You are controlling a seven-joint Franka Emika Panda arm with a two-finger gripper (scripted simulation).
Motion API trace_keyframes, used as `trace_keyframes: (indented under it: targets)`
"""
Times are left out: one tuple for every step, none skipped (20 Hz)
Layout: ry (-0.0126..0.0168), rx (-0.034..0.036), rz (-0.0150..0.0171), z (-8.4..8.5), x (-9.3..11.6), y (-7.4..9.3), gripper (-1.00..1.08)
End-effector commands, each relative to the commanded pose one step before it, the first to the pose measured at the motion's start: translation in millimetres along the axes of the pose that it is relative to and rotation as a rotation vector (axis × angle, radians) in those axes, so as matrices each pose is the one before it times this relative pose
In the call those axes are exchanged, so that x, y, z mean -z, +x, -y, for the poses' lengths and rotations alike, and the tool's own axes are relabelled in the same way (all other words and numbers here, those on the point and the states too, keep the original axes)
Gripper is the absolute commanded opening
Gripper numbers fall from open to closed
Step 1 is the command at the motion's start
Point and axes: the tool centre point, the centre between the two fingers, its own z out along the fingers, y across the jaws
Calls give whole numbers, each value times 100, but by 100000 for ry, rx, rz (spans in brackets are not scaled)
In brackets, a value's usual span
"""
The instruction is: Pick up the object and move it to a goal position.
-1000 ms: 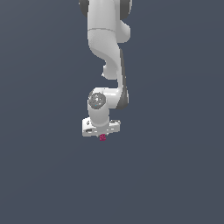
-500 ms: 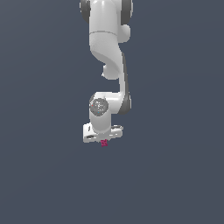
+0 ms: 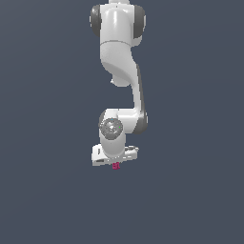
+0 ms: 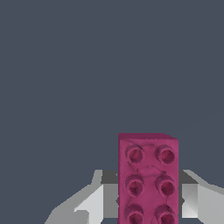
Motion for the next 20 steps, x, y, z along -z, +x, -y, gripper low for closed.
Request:
trace_keyframes:
  targets:
    - [-14,-22,-25,114,83,1235,-100]
    - [0,0,0,40,19,421,-100]
    - [0,0,0,36,17,389,-100]
    - [0,0,0,32,15,358,-100]
    - [0,0,0,28,13,329,-100]
    - [0,0,0,25,12,301,-100]
    - [0,0,0,22,10,274,-100]
    - [0,0,0,19,9,249,-100]
    - [0,0,0,17,8,225,-100]
    - [0,0,0,15,7,202,-100]
    - [0,0,0,13,6,179,-100]
    - [0,0,0,11,5,157,-100]
    - [0,0,0,9,4,135,-100]
    - [0,0,0,7,3,115,-100]
    - [0,0,0,5,2,94,-100]
    - [0,0,0,2,1,74,-100]
    - [0,0,0,0,0,55,-100]
    - [0,0,0,-2,-1,35,-100]
    - [0,0,0,-4,-2,16,-100]
    - [0,0,0,-3,-1,1,-100]
